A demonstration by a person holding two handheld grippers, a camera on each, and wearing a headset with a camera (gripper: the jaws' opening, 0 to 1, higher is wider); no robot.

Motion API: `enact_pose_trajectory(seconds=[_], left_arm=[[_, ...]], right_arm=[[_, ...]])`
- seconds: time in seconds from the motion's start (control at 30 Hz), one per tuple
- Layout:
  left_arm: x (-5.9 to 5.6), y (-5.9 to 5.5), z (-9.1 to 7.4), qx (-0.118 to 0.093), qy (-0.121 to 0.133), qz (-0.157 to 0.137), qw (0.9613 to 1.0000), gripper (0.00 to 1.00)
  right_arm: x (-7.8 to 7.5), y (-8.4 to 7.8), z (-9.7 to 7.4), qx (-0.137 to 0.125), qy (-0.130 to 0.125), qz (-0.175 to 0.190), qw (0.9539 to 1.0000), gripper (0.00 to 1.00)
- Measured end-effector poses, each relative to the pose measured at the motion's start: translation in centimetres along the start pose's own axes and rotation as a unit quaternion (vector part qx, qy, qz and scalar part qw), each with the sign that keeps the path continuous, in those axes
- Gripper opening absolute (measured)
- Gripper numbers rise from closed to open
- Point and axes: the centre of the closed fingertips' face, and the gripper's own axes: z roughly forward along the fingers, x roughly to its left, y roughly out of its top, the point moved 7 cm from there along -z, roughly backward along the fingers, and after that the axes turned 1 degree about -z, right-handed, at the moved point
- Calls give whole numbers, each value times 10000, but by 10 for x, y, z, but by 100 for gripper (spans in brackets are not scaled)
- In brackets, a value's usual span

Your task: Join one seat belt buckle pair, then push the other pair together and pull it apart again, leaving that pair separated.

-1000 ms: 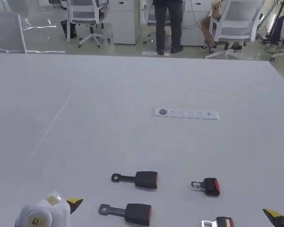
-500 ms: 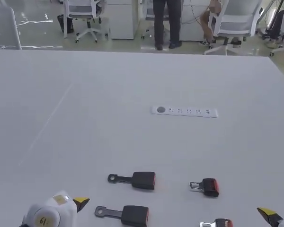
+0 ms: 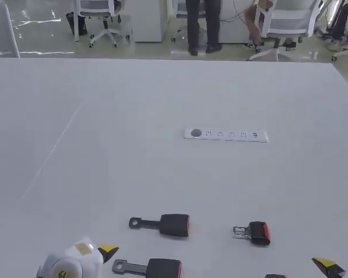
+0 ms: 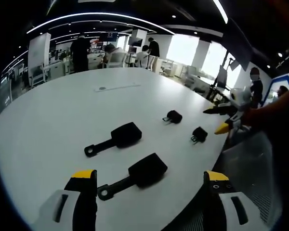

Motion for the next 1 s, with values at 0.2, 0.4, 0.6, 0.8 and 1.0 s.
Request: enact_pose_trajectory(seconds=[0.2,0.4,0.6,0.8,1.0], left_arm=[[2,0,9,122,-68,100,9999,92],[3,-1,19,225,-160,161,9995,91],[4,-2,27,331,-231,204,9990,91],[9,-1,35,376,-283,266,9985,90],[13,1,44,372,-335,347,9981,88]], right_arm=[[-2,-2,5,113,108,-54,9999,90],[-3,-3,11,210,271,-97,9994,89],[-5,-3,16,266,435,-191,9985,87],[-8,-4,21,385,565,-236,9974,86],[-8,-4,26,504,811,-349,9948,85]])
